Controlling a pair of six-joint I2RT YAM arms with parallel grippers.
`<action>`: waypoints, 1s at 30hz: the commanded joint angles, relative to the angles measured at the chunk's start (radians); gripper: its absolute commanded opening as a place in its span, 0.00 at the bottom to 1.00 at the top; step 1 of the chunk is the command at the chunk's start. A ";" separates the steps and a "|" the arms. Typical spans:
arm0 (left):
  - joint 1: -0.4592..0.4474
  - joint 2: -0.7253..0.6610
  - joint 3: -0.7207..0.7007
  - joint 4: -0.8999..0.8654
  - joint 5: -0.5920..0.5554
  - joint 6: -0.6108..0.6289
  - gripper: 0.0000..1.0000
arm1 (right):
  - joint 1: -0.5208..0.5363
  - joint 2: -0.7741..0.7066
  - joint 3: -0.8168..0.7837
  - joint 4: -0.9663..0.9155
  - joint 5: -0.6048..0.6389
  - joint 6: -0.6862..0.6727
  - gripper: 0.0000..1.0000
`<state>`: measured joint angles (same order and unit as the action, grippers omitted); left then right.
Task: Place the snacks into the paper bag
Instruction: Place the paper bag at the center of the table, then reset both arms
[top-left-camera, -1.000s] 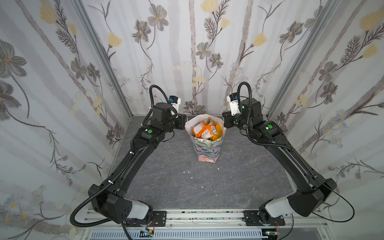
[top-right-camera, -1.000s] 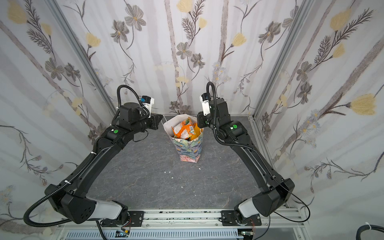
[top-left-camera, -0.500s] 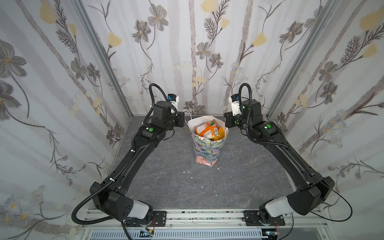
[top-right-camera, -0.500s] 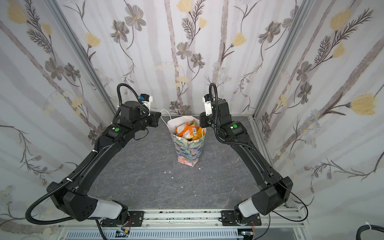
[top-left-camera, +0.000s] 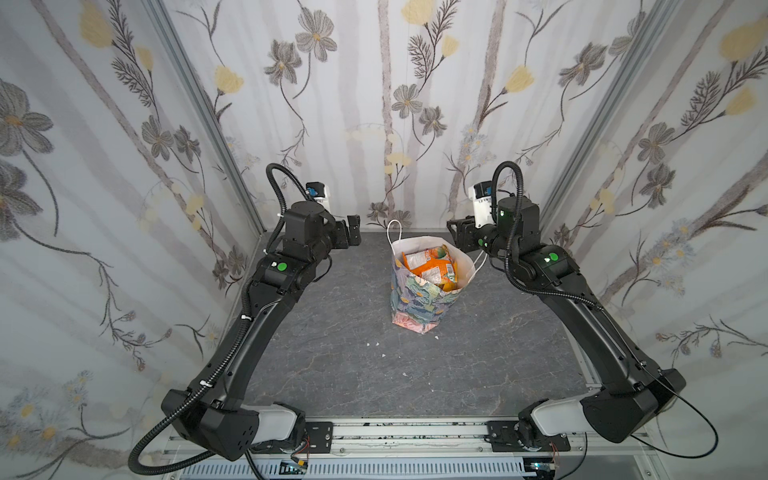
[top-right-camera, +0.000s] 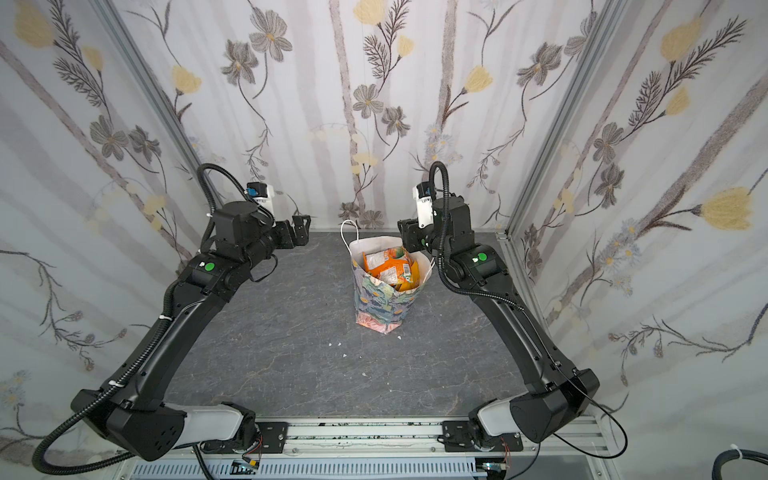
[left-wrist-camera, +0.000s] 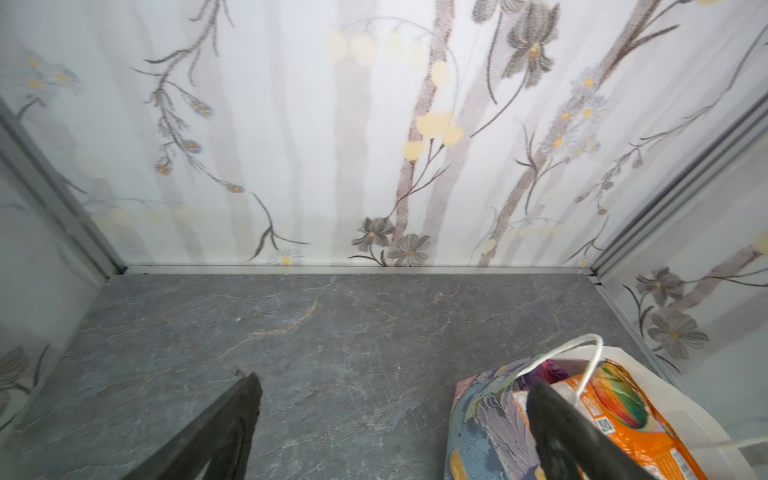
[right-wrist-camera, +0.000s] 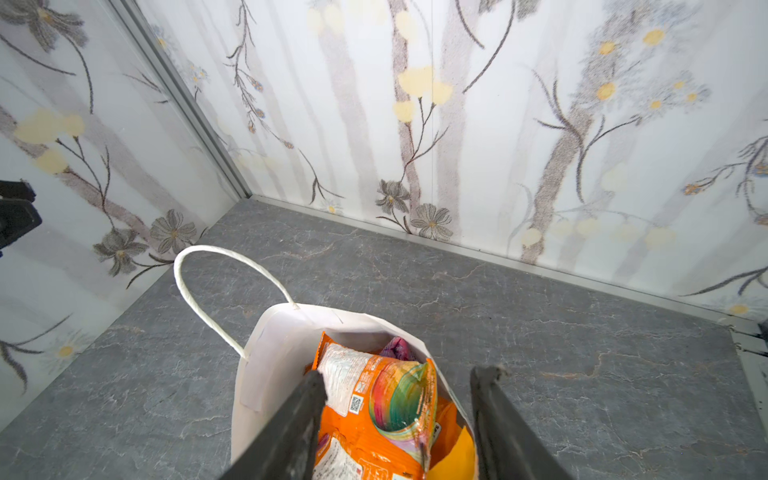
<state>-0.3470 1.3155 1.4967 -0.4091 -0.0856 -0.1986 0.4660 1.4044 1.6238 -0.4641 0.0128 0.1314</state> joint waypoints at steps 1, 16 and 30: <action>0.045 -0.031 -0.037 0.043 -0.039 -0.038 1.00 | -0.011 -0.020 0.013 0.009 0.056 0.018 0.57; 0.336 -0.232 -0.896 0.739 -0.454 -0.123 1.00 | -0.327 -0.450 -0.745 0.319 0.473 0.226 0.84; 0.373 0.009 -1.148 1.385 -0.166 0.113 1.00 | -0.432 -0.271 -1.486 1.459 0.338 0.011 1.00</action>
<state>0.0231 1.3388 0.3847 0.7780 -0.3489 -0.1268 0.0326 1.0595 0.1860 0.5762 0.4297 0.2386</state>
